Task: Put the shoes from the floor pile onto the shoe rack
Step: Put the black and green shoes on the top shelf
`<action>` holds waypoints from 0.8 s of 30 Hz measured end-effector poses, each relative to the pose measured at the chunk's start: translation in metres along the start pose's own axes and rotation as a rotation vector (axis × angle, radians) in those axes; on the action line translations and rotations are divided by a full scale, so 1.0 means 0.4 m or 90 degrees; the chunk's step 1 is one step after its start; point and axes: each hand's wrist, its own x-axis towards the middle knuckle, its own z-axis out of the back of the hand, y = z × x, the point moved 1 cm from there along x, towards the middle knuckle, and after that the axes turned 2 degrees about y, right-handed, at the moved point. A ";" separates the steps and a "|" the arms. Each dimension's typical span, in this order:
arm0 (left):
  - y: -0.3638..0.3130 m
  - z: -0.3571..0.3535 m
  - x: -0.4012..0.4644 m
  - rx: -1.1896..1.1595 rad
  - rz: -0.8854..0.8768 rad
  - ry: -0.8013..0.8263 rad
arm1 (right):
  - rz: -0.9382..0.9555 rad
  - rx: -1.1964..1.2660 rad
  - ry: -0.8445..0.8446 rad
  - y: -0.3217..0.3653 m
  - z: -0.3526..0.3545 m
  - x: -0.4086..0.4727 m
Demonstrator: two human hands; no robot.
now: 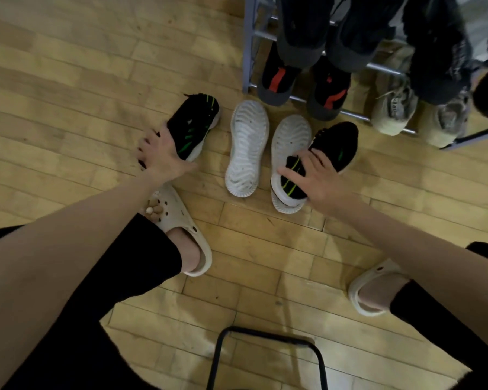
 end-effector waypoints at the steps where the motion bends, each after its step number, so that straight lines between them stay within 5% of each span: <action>1: 0.005 0.027 -0.011 0.028 -0.045 -0.019 | 0.046 -0.028 -0.009 -0.004 -0.002 -0.019; 5: 0.014 0.098 -0.072 0.137 -0.228 -0.072 | 0.118 -0.111 -0.025 -0.027 -0.039 -0.093; 12: 0.006 0.136 -0.157 0.232 -0.445 -0.184 | -0.187 0.087 0.134 -0.002 -0.124 -0.217; 20: -0.074 0.102 -0.186 0.472 -0.811 -0.130 | -0.525 0.483 0.000 0.067 -0.111 -0.179; 24: -0.125 0.092 -0.117 0.620 -0.789 -0.108 | -0.621 0.633 0.091 0.068 -0.142 -0.147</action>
